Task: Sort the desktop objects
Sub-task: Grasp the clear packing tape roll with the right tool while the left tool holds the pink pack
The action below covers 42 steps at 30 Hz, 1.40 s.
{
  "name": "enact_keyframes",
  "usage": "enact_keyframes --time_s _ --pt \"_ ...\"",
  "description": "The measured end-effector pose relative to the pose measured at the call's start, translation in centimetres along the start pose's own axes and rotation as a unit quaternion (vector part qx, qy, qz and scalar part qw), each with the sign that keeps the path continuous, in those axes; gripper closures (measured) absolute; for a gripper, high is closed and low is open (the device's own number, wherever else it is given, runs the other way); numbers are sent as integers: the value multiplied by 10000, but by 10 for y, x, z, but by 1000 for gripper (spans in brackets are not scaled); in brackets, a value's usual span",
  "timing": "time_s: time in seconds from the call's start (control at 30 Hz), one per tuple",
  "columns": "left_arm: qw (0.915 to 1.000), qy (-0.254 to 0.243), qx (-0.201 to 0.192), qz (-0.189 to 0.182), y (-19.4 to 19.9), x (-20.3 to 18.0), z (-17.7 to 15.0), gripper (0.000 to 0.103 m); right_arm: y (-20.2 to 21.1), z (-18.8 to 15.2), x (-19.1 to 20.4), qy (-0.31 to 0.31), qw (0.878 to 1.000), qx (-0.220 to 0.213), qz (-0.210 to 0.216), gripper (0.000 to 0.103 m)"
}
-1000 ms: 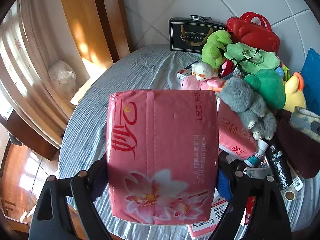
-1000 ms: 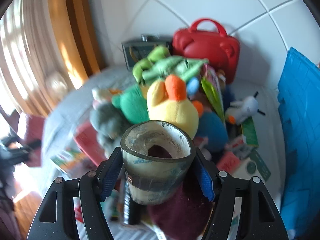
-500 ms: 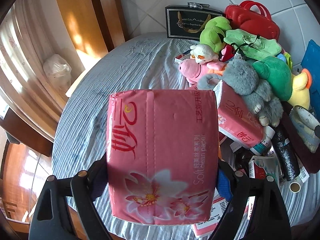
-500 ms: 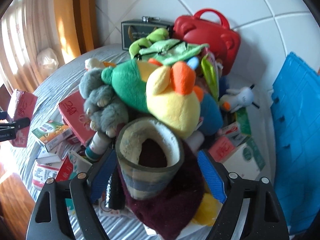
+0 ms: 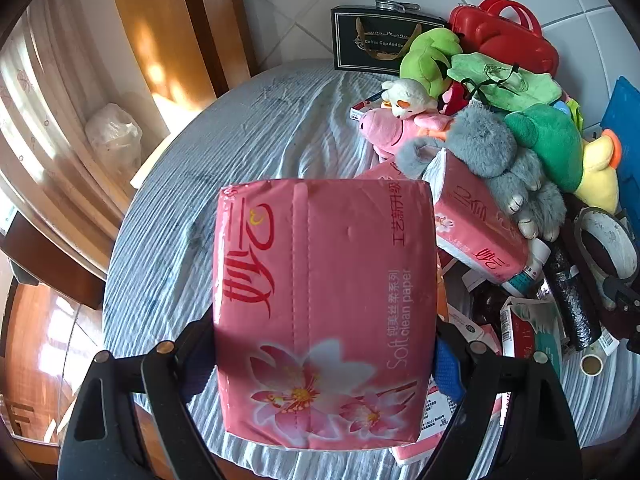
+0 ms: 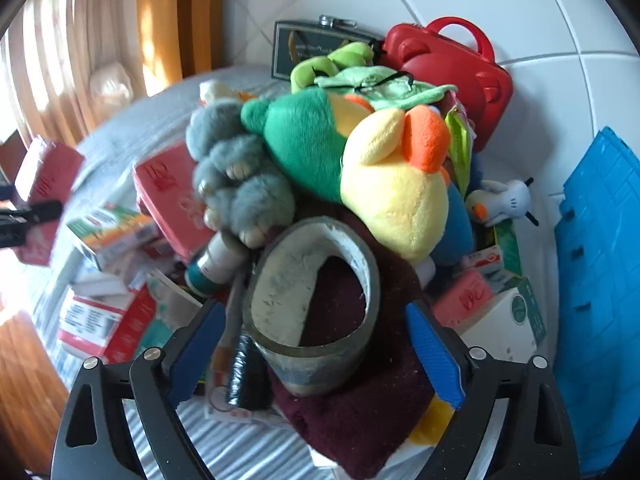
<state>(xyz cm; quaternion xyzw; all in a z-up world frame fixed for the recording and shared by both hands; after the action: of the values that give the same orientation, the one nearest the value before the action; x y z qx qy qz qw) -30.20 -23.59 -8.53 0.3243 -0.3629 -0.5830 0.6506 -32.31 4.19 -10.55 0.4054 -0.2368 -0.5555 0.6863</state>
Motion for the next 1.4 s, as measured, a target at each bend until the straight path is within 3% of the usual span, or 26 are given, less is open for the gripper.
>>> enact_keyframes --time_s 0.03,0.1,0.2,0.33,0.7,0.73,0.77,0.8,0.97,1.0,1.03,1.1,1.13,1.33,1.4 --pt "10000 6 8 2 0 0 -1 15 -3 -1 0 35 10000 -7 -82 12" --pt "10000 9 19 8 0 0 -1 16 -5 -1 0 93 9998 -69 -151 30" --pt "10000 -17 0 -2 3 -2 -2 16 -1 5 2 137 9997 -93 -202 34" --pt "9999 -16 -113 -49 13 -6 0 15 30 17 -9 -173 9984 -497 184 37" --pt "9976 -138 -598 -328 46 -40 20 15 77 37 -26 -316 9927 -1068 461 42" --pt "9973 -147 -618 -363 48 -43 21 15 81 39 -27 -276 9922 -1147 406 50" --pt "9971 -165 -635 -382 48 -47 22 15 85 40 -27 -216 9918 -1223 316 87" --pt "9971 -178 -636 -390 48 -50 23 15 87 41 -29 -203 9916 -1245 276 100" --pt "9977 -192 -482 -434 38 -58 16 15 65 31 -31 -277 9947 -829 545 99" --pt "9978 -201 -438 -465 36 -60 14 15 63 26 -29 -305 9944 -787 643 92" --pt "9978 -212 -391 -487 33 -62 11 15 61 21 -28 -333 9940 -776 702 83" --pt "9980 -243 -307 -492 27 -65 7 16 58 15 -28 -328 9943 -776 651 22" --pt "9980 -249 -278 -505 25 -66 6 16 56 14 -28 -297 9948 -794 566 18" --pt "9978 -257 -197 -584 15 -71 6 16 35 16 -35 -115 9973 -711 106 20" --pt "9977 -273 -177 -595 11 -73 8 16 27 15 -41 -53 9977 -662 -89 33"
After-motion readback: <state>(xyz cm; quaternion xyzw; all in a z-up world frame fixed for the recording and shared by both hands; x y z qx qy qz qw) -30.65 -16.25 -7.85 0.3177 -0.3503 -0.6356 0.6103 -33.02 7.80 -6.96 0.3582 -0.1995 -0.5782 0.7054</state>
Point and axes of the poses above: each gripper's, at about its wrist camera, not at the fingertips, and y roughly against the way its jaws point, x to its left, z to its top, the point moved 3 cm from there along -y, roughly the way its jaws point, and after that the axes turned 3 degrees about -y, right-handed, at the moved point
